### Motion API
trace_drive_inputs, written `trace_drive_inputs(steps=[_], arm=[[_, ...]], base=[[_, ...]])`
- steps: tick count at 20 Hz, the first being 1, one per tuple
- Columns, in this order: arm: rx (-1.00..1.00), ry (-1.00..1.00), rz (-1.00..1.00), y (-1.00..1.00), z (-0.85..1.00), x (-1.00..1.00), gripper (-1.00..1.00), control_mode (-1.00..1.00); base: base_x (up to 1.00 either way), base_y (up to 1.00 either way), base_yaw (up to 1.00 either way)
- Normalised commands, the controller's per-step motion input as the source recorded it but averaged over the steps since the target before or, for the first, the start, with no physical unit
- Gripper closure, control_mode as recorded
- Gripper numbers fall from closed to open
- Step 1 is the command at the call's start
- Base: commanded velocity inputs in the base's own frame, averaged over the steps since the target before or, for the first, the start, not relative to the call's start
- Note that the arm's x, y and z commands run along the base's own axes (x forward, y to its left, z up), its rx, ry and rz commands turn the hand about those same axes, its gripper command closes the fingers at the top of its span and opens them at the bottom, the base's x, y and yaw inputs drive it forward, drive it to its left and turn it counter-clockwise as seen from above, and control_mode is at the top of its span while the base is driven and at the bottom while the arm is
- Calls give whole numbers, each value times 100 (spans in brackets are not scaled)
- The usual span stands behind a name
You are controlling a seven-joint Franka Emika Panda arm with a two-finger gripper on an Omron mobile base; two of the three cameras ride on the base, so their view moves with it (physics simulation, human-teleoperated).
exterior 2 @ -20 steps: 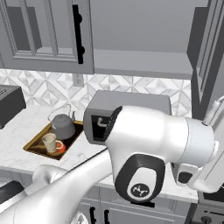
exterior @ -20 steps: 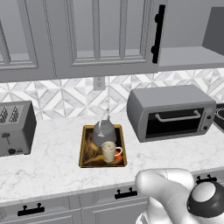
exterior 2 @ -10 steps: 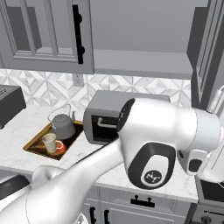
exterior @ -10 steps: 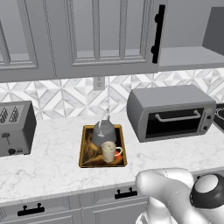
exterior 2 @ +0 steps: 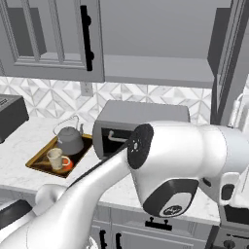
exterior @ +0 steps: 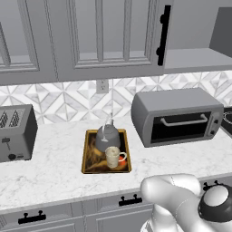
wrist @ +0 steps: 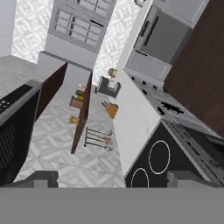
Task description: Pick the kettle from the counter and place it on the tray. Then pick the mug from the cabinet and place it on the tray. Then close the cabinet doors.
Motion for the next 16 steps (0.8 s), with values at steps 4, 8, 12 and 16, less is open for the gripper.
trace_drive_inputs(steps=[4, 8, 12, 16], arm=[[-8, 15, 24, 42, 0, 10, -100, -100], [-8, 16, 25, 41, 0, 16, -100, -100], [-10, 17, 26, 48, 0, 22, -100, -100], [-11, 14, 27, 56, -1, 22, -100, -100]], base=[[0, 0, 0], [0, 0, 0], [0, 0, 0], [0, 0, 0]])
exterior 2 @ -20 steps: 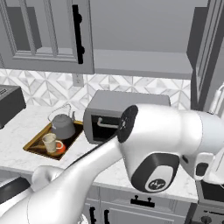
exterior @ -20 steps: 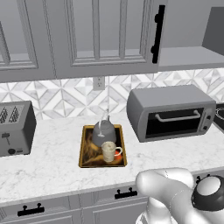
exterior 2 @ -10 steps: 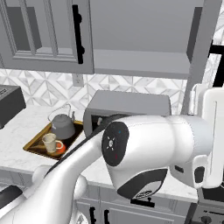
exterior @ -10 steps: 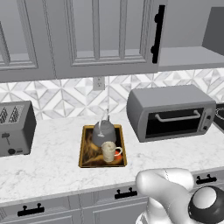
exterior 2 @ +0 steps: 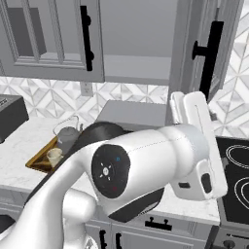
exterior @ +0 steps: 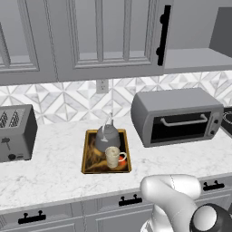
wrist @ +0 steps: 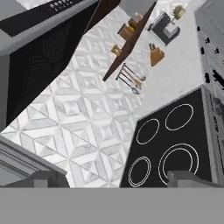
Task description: Pick the kettle from the counter and place it on the tray. Then pick the mug from the cabinet and place it on the tray. Then close the cabinet doors.
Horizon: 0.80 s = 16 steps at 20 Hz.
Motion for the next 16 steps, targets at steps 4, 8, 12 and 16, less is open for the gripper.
trace_drive_inputs(steps=[4, 8, 12, 16], arm=[[-3, 8, 32, 49, 0, 48, -100, -100], [-3, 5, 32, 55, 0, 50, -100, -100], [0, 7, 30, 46, 0, 57, -100, -100], [0, 1, 29, 52, -1, 49, -100, -100]], base=[[0, 0, 0], [0, 0, 0], [0, 0, 0], [0, 0, 0]])
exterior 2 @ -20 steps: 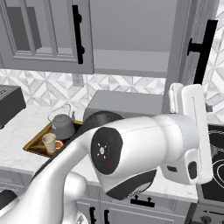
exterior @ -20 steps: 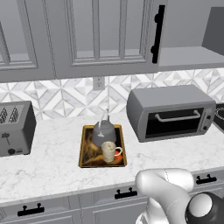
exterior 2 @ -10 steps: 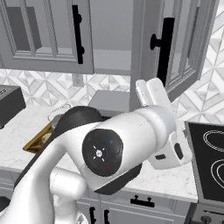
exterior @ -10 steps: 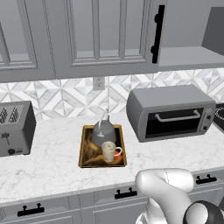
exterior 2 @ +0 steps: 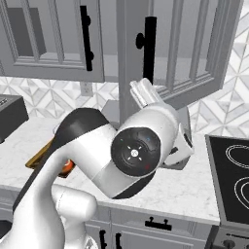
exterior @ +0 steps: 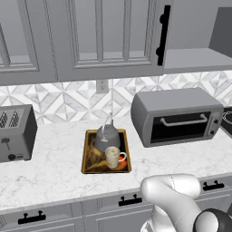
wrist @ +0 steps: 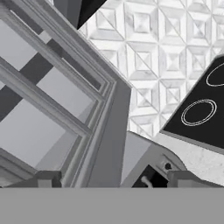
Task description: Pick the kettle from the counter and place it on the tray. Then pick the mug from the cabinet and place it on the tray. Then close the cabinet doors.
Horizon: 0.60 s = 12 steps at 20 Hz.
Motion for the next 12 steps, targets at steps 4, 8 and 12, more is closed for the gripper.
trace_drive_inputs(steps=[4, 8, 12], arm=[[0, 0, 26, 50, -1, 55, -100, -100], [0, 0, 18, 41, 0, 66, -100, -100], [0, 0, 7, 34, 0, 72, -100, -100]], base=[[0, 0, 0], [0, 0, 0], [0, 0, 0]])
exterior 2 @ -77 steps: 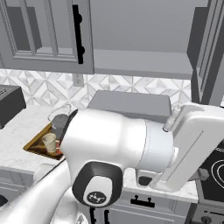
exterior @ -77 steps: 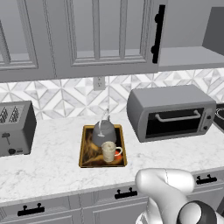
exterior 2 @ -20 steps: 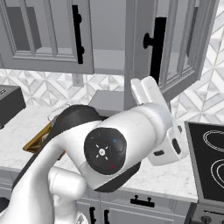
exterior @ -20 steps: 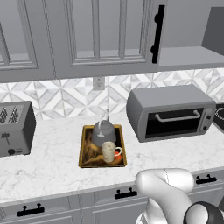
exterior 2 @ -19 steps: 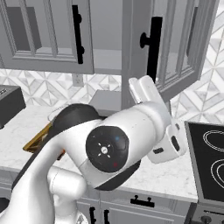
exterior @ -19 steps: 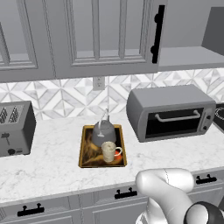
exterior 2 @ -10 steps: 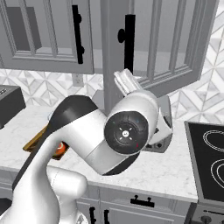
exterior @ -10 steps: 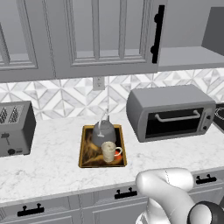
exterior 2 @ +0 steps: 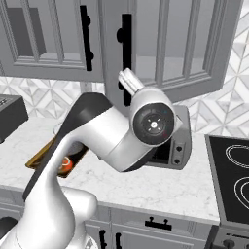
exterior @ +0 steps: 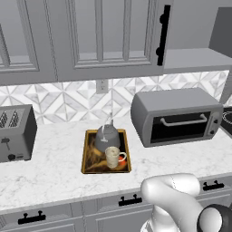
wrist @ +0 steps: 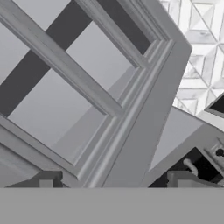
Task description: Pick the kettle from the counter and place it on the tray. Then pick the mug from the cabinet and place it on the tray. Then close the cabinet doors.
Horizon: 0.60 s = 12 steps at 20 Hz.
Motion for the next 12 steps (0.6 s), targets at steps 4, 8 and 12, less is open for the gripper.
trace_drive_inputs(steps=[4, 8, 12], arm=[[0, 0, 0, 43, 0, 64, -100, -100], [0, -3, 0, 43, 0, 63, -100, -100], [1, -1, 0, 25, 0, 85, -100, -100]], base=[[0, 0, 0], [0, 0, 0], [0, 0, 0]])
